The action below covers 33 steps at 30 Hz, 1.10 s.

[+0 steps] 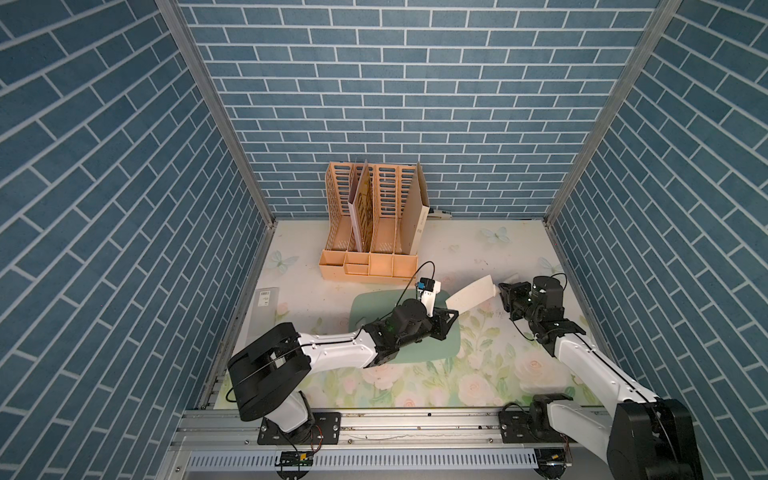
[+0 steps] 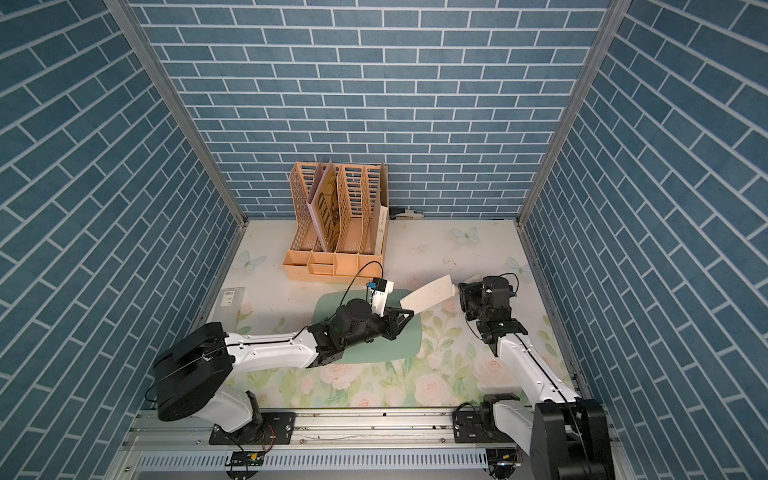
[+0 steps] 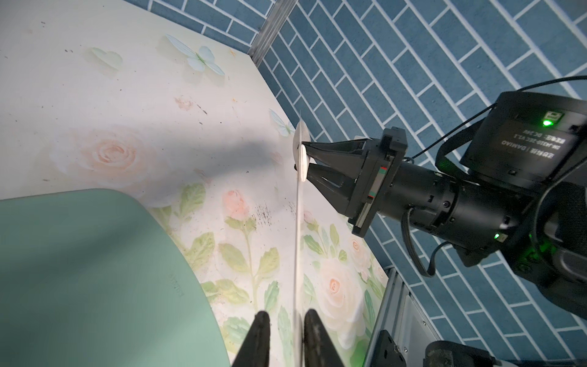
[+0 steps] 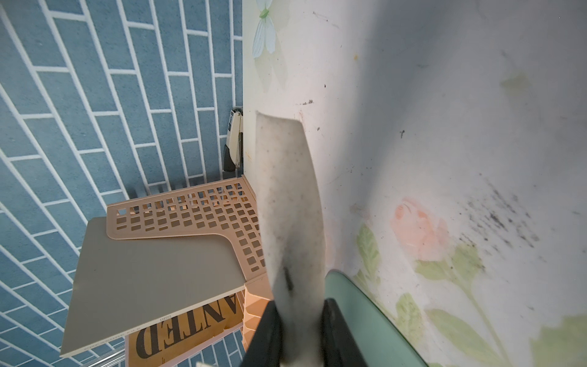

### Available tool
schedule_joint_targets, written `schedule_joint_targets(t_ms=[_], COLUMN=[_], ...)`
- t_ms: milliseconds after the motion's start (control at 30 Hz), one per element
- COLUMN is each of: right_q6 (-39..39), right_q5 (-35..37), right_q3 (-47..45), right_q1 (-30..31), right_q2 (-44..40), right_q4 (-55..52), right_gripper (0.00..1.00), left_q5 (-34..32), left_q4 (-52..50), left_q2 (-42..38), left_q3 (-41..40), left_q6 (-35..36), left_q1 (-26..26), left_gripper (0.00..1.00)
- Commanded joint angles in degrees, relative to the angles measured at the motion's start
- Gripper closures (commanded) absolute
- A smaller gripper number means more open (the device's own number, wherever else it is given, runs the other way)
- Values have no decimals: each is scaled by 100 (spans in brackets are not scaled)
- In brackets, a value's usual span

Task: Align the knife with the edge of the cutting board
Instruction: Pick up the knife at the corner of the board.

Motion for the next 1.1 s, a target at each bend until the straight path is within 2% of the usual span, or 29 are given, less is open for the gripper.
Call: schedule_joint_targets(t_ms=[0,100,233,300,333,367,467,533,633,833,933,1067], right_q6=[197,154,159,86,-43,-390,-1772,-2664,-3820,-6333,-7764,-9725], right_q5=[-158,-161,-217,-264,-302,-348,-566,-772,-1024,-1624,-1717,-1730], right_q3=[-16,-20,-82,-76,-46,61,421,497,489,350,71,75], right_q1=[45,50,56,50,56,60,46,36,36,99,351,1178], right_q2=[29,37,68,120,174,259,500,481,207,-955,-1686,-1973], right_q4=[282,261,359,453,521,555,537,660,732,709,725,126], right_gripper=[100,100,100,100,93,74,37,26,18,18,26,26], left_q5=[-99,-102,-38,33,27,-28,-43,25,571,2328,2978,3586], left_q4=[-76,-126,-179,-209,-271,-382,-809,-1456,-2659,-5062,-6119,-6922], left_q2=[-73,-66,-63,-109,-171,-280,-779,-1162,-1713,-2374,-2372,-2176], left_q3=[134,202,238,229,215,198,117,215,504,1433,1936,2265], left_q6=[47,65,60,51,62,115,489,757,1188,2028,2460,2873], left_q1=[-10,4,17,40,61,77,158,317,783,2277,2941,3242], left_gripper=[82,84,100,100,100,100,100,100,100,100,100,100])
